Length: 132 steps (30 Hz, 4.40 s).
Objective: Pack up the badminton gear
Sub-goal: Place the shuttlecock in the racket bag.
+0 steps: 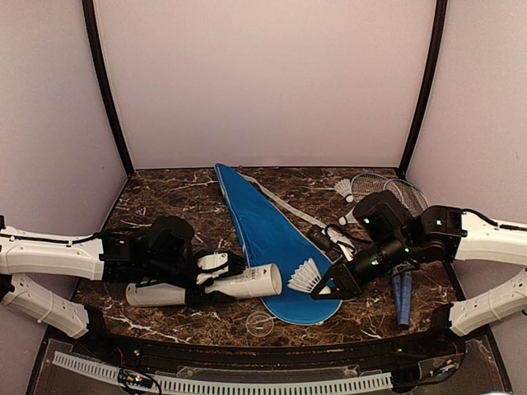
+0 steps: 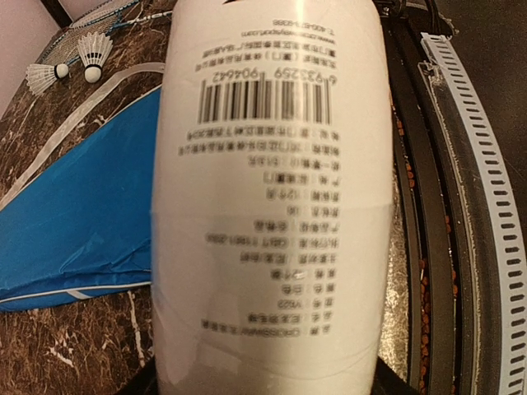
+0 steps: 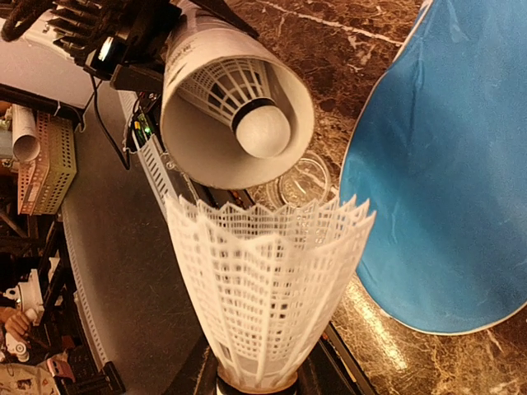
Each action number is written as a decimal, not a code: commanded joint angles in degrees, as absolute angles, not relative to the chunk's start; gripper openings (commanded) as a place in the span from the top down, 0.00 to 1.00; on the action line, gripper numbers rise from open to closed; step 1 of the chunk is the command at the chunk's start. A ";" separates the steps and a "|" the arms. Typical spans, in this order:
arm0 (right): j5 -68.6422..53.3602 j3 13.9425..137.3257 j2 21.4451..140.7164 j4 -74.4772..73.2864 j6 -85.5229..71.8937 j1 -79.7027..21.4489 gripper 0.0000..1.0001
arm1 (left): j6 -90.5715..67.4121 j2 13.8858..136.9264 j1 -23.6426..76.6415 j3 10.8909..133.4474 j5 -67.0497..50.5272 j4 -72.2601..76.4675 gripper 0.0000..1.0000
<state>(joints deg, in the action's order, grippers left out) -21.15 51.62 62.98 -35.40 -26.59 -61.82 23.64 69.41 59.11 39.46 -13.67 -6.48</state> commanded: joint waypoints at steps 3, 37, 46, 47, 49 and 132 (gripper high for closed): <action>-27.91 55.07 66.08 -32.25 -23.79 -61.79 0.75 | 24.52 67.90 60.15 38.98 -15.12 -4.65 0.40; -35.35 53.71 68.75 -26.56 -26.35 -55.38 0.75 | 24.70 65.04 61.44 38.03 -14.68 -2.90 0.40; -38.83 54.71 71.23 -28.04 -23.72 -55.11 0.75 | 24.37 65.27 61.51 38.21 -13.83 -2.80 0.40; -38.92 54.79 71.09 -28.08 -23.61 -55.15 0.75 | 24.32 65.43 61.51 38.30 -13.68 -2.88 0.40; -38.94 55.08 70.64 -28.35 -23.61 -55.17 0.75 | 24.10 65.84 61.45 38.48 -12.80 -2.92 0.40; -44.88 54.46 72.41 -28.20 -28.77 -55.94 0.77 | 25.71 62.98 64.16 37.35 -10.46 -2.81 0.39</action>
